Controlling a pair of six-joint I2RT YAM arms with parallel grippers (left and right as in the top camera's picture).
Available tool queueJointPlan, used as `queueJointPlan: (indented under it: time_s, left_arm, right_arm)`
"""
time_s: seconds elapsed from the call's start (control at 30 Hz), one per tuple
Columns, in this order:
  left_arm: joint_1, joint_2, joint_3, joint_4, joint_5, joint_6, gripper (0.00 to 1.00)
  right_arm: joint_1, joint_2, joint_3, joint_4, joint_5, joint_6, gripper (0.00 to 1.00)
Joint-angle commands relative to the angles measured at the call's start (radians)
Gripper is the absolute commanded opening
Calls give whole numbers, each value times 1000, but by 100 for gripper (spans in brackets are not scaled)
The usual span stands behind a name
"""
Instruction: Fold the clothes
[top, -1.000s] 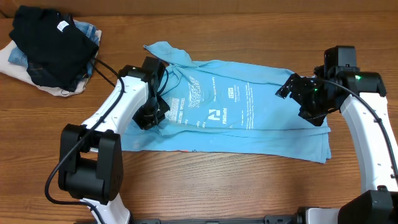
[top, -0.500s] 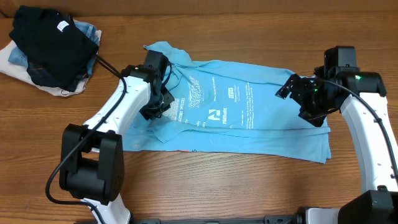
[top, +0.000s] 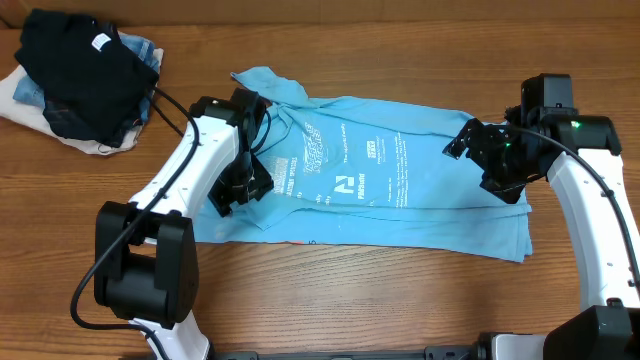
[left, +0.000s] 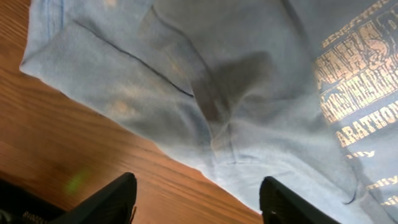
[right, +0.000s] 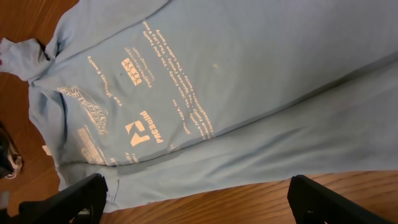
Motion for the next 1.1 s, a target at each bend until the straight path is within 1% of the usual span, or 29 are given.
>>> queueJointPlan:
  time_s: [0.0, 0.1, 0.23, 0.33, 0.5, 0.67, 0.9, 1.07]
  left_arm:
    - [-18, 5, -14, 24, 43, -5, 69]
    - [-24, 5, -58, 89, 62, -12, 70]
    - [-21, 6, -126, 185, 99, -12, 67]
    - [-22, 6, -162, 231, 113, -19, 61]
    - [-22, 6, -174, 241, 116, -19, 50]
    - [-22, 6, -178, 252, 115, -19, 50]
    - [-22, 6, -227, 293, 113, -19, 50]
    - [-22, 6, -236, 298, 106, -18, 47]
  right_arm:
    - [4, -8, 13, 7, 10, 5, 97]
    - [4, -8, 13, 0, 10, 4, 97]
    - [4, -8, 13, -9, 10, 4, 97]
    - [4, -8, 13, -12, 10, 4, 97]
    - [4, -8, 13, -12, 10, 4, 97]
    - [4, -8, 13, -16, 10, 4, 97]
    - [4, -8, 13, -21, 10, 4, 97]
    - [4, -8, 13, -20, 10, 4, 97]
